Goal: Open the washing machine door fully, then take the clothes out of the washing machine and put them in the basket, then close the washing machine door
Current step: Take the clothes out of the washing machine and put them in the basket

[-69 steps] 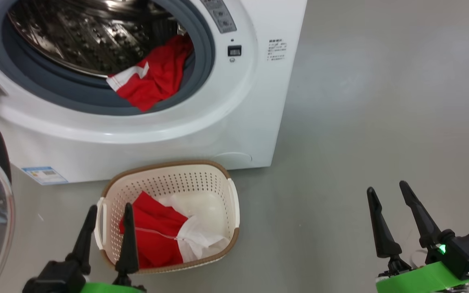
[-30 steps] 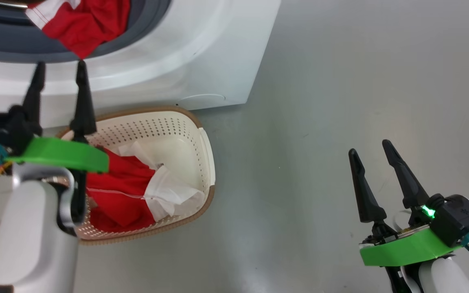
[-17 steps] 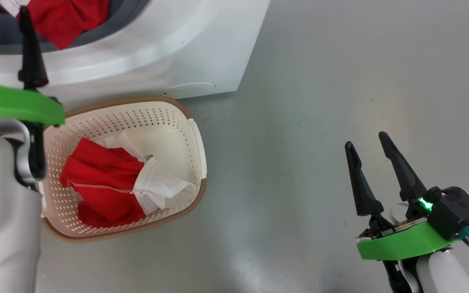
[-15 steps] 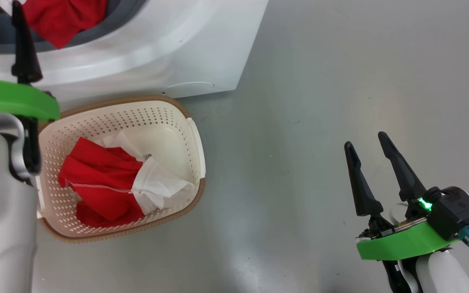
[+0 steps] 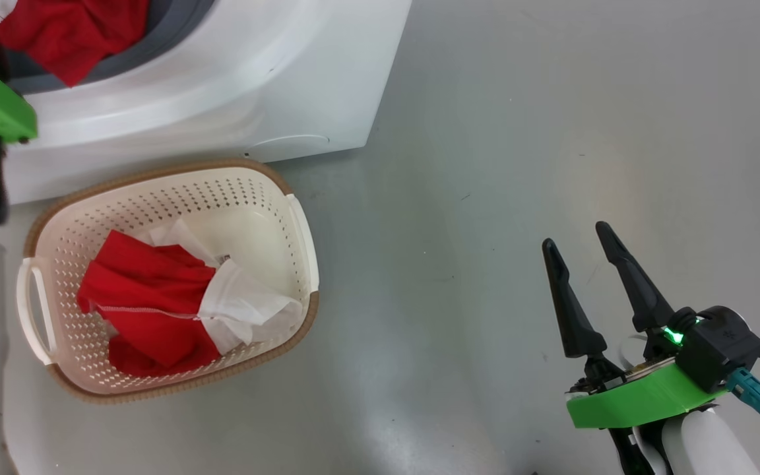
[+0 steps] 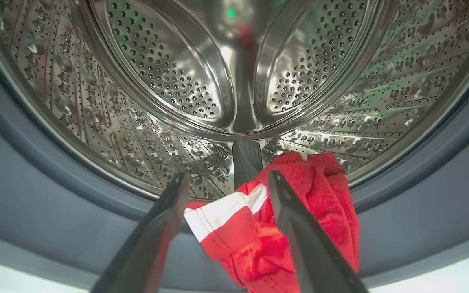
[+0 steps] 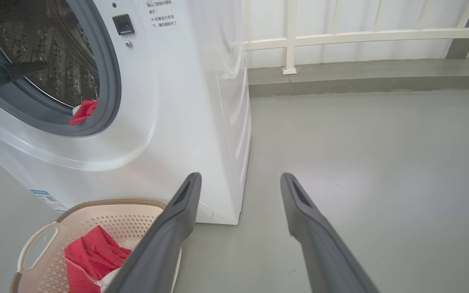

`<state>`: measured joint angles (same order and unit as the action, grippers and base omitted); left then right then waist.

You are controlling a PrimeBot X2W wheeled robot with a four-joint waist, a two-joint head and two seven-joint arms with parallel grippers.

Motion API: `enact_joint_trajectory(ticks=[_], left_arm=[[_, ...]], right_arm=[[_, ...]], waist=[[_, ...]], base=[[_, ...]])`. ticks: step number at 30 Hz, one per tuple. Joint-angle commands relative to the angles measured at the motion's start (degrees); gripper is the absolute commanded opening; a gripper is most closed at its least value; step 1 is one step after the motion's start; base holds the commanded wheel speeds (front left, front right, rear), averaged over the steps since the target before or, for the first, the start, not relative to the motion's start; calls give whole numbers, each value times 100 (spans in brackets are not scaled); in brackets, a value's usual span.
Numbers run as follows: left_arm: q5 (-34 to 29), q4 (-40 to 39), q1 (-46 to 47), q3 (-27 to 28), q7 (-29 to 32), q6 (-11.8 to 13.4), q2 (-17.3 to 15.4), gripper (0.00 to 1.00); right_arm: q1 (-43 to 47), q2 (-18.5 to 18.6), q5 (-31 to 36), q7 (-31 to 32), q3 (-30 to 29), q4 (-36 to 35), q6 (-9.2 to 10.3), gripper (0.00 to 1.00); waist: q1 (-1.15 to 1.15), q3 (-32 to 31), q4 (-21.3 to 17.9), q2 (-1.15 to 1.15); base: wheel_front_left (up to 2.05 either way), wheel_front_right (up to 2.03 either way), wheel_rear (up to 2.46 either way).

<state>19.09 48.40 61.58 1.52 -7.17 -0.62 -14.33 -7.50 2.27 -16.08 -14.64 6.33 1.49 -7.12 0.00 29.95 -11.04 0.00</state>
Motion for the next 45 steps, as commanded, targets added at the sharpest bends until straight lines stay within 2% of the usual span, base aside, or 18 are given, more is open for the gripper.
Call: enact_joint_trajectory(ticks=[1, 14, 26, 34, 45], left_arm=[[52, 101, 250, 68, 188, -95, -335, 100], [643, 945, 970, 151, 1096, -501, -217, 100], [850, 1414, 1293, -10, 1390, -631, -120, 100], [808, 1785, 1429, -152, 1593, -605, -232, 100], [505, 2175, 1496, -488, 1538, -310, -421, 100]], right_arm=[[-51, 61, 48, -36, 164, -96, -36, 100], [-84, 61, 17, -36, 272, -38, -36, 100], [-159, 61, -65, -36, 337, -20, -36, 100], [-175, 61, -135, -36, 363, -3, -36, 100], [-206, 61, -272, -36, 425, 9, -36, 100]], waist=[[0, -22, -22, 0], [0, -5, -191, 0], [0, 78, -427, 0], [0, 129, -558, 0], [0, 251, -694, 0]], base=[[0, 0, 0], [0, 0, 0], [0, 0, 0], [0, 0, 0], [0, 0, 0]])
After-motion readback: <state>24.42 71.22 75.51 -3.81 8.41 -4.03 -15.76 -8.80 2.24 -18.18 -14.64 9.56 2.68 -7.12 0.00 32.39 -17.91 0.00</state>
